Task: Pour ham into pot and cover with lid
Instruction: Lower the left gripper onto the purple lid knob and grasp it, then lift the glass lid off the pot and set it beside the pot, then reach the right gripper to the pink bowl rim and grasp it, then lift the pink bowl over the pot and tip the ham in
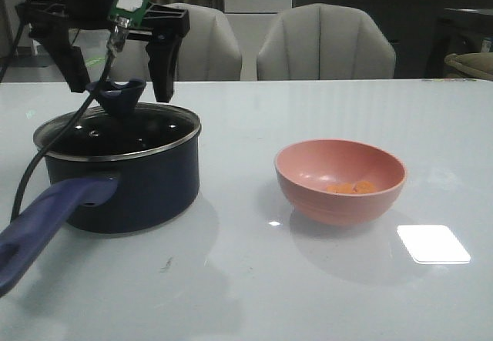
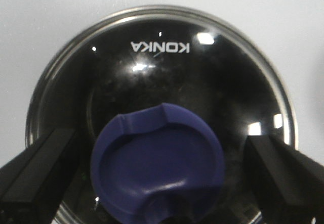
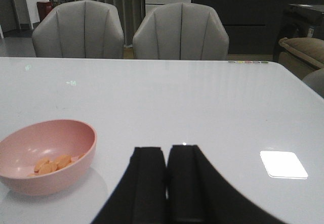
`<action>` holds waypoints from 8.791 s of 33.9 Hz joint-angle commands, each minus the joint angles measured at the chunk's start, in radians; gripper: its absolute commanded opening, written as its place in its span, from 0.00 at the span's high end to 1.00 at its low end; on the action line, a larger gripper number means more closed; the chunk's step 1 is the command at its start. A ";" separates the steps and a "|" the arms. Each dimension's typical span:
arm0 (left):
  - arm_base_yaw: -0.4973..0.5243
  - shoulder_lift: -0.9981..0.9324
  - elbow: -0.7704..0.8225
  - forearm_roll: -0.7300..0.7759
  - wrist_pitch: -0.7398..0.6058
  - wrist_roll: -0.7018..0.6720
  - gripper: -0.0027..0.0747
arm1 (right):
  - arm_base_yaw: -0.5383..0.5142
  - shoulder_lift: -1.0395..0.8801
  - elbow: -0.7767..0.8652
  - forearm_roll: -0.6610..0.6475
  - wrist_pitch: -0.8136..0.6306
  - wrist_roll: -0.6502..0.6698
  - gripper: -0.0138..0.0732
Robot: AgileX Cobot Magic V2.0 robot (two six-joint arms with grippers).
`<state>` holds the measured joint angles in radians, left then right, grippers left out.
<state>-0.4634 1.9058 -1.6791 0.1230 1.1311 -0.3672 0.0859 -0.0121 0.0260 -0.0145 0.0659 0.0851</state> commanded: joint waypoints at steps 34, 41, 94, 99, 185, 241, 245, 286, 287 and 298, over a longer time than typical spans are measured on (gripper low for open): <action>0.154 -0.152 -0.123 -0.005 0.102 0.062 0.65 | -0.006 -0.018 -0.004 -0.009 -0.088 -0.008 0.67; 0.314 -0.225 -0.004 -0.007 0.040 0.109 0.65 | -0.006 -0.018 -0.004 -0.009 -0.088 -0.008 0.67; 0.498 -0.181 0.491 -0.169 -0.382 0.356 0.16 | -0.006 -0.018 -0.004 -0.009 -0.088 -0.008 0.67; 0.490 -0.285 0.511 -0.154 -0.397 0.356 0.17 | -0.006 -0.018 -0.004 -0.009 -0.088 -0.008 0.67; 0.204 -1.853 1.308 -0.227 -0.797 0.356 0.17 | 0.004 0.777 -0.547 0.112 0.197 -0.008 0.31; 0.204 -1.853 1.308 -0.227 -0.795 0.356 0.17 | 0.279 1.649 -1.416 0.281 0.424 -0.193 0.68; 0.204 -1.853 1.308 -0.227 -0.795 0.356 0.17 | 0.364 1.677 -1.503 0.280 0.448 -0.194 0.68; 0.204 -1.853 1.308 -0.227 -0.795 0.356 0.17 | 0.618 1.940 -1.288 -0.009 -0.939 -0.695 0.68; 0.204 -1.853 1.308 -0.227 -0.795 0.356 0.17 | 0.620 1.947 -1.288 -0.009 -0.959 -0.750 0.68; 0.204 -1.853 1.308 -0.227 -0.795 0.356 0.17 | 0.630 2.058 -1.288 -0.005 -1.308 -1.214 0.68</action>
<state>-0.2552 0.0412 -0.3446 -0.0936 0.4163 -0.0096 0.7187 2.0843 -1.2381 -0.0179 -1.0234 -1.0078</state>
